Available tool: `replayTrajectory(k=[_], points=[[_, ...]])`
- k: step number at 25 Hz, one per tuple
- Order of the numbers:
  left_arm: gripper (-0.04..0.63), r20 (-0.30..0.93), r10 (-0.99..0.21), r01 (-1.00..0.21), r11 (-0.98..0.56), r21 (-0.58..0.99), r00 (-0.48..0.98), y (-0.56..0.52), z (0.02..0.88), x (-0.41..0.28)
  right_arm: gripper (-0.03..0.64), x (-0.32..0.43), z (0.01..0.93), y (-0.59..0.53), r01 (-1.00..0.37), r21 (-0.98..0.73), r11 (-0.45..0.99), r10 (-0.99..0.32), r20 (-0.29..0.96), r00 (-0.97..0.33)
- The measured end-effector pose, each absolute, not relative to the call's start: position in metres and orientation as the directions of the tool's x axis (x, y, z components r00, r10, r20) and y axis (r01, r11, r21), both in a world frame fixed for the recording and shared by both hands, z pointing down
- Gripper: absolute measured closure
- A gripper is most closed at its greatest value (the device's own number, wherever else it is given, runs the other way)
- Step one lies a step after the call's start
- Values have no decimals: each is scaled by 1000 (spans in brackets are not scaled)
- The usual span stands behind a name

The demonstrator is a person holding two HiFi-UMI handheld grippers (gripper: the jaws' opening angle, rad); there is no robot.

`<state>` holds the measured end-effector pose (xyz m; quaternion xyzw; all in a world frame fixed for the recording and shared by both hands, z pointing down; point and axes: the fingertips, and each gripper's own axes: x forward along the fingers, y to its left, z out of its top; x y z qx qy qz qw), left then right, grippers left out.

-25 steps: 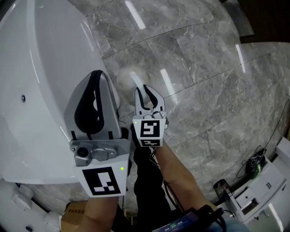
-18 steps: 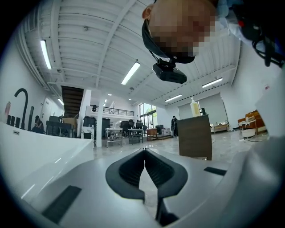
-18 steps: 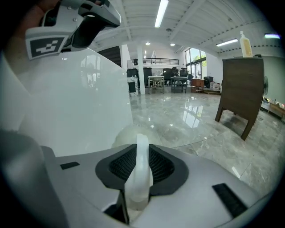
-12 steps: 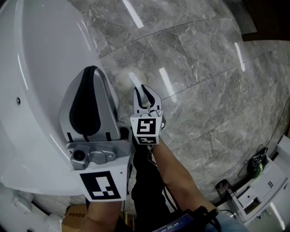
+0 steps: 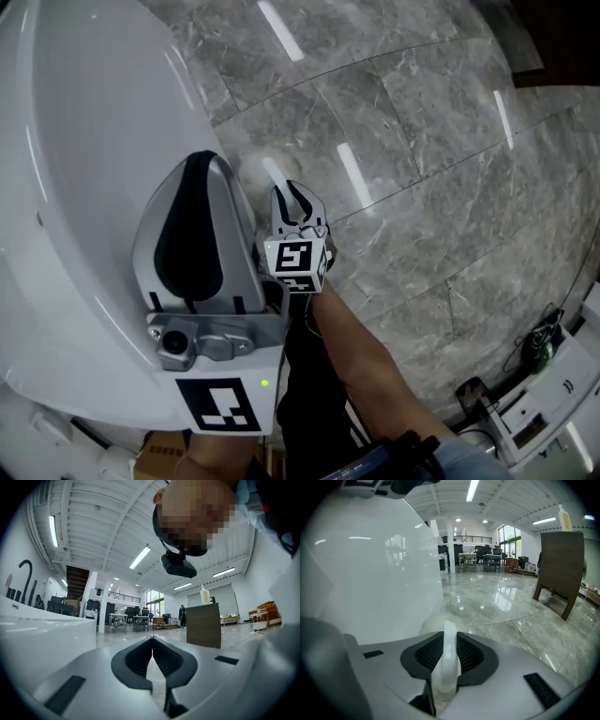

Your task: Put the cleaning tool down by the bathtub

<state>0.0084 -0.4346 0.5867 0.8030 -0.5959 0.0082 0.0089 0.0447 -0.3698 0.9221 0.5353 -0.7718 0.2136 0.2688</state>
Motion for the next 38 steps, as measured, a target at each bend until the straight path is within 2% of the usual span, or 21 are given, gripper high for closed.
replayTrajectory(k=[20,26,32,38], points=[[578,33,-952,-952,-306,2,306,-435,603,12,514,22,997,-368,-930,-35,366,-652,704,-283],[578,44,-950,-951,-310,-3,309,-435,606,13,469,15,1006,-359,-922,-72,380,-619,721,-311],[578,57,-944,-945,-326,8,326,-429,594,17,483,30,975,-355,-936,-73,344,-646,705,-292],[578,40,-939,-940,-341,6,341,-421,539,28,500,64,878,-357,-951,-52,305,-719,642,-266]])
